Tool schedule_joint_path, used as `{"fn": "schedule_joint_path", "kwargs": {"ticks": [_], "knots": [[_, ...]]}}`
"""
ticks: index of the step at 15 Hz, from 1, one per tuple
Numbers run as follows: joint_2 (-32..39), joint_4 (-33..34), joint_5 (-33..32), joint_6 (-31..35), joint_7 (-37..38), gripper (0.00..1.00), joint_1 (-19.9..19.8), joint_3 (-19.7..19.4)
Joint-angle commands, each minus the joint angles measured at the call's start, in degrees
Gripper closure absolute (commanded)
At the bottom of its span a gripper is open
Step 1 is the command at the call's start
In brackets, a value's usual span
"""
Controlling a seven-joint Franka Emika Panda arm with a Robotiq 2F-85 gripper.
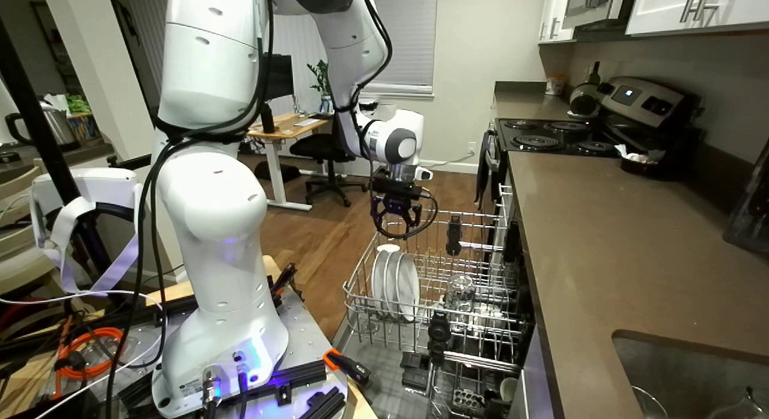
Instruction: Remove the plate from the countertop and put it in the middle of the two plates in the dishwasher
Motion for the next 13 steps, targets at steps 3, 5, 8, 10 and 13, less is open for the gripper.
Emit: {"fn": "schedule_joint_path", "kwargs": {"ticks": [3, 5, 8, 10, 13], "knots": [[-10.68, -4.04, 0.91, -5.34, 0.09, 0.14, 0.36, 1.20], [-12.87, -4.13, 2.18, -8.36, -1.33, 0.07, 0.39, 1.55], [-11.41, -2.19, 1.36, -9.34, -0.29, 0.01, 0.84, 0.90], [-12.92, -2.34, 1.63, -11.01, -0.31, 0.00, 1.13, 0.87], [-13.35, -2.88, 1.65, -11.04, -0.30, 0.00, 1.27, 0.88]]}}
